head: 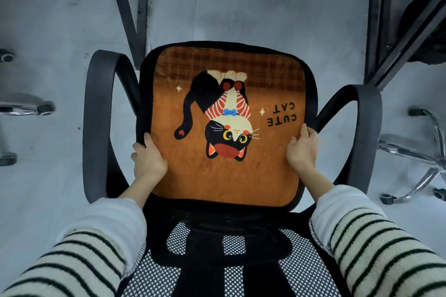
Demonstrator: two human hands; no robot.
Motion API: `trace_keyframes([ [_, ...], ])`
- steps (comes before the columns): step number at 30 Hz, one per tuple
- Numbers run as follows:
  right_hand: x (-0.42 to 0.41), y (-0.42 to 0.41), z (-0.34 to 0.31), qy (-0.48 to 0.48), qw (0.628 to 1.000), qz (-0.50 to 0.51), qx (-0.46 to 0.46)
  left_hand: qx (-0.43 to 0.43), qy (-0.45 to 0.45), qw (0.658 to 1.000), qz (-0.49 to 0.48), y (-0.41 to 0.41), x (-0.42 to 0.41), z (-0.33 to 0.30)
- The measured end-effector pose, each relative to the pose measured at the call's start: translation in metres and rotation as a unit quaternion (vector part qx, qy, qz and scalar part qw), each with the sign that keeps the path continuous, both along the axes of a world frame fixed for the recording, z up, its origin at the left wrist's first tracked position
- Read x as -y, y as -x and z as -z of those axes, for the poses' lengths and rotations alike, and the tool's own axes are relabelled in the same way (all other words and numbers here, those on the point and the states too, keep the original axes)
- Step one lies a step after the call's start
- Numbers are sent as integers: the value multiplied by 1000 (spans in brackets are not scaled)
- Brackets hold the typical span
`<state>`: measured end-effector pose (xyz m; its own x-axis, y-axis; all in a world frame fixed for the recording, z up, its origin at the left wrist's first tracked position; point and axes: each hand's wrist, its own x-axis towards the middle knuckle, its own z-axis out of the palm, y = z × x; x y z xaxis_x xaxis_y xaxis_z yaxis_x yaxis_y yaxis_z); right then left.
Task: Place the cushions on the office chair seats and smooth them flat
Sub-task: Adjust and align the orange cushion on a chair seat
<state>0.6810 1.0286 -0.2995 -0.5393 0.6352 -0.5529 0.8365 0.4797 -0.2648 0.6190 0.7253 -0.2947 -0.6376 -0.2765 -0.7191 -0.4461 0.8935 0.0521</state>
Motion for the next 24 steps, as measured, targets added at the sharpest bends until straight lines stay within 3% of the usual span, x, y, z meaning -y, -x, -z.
trace_keyframes([
  [12, 0, 1, -2, 3, 1000, 14, -1, -11, -22, 999, 37, -11, 7, -1],
  [24, 1, -9, -5, 28, 999, -29, 27, -24, -25, 999, -3, -12, 9, 2],
])
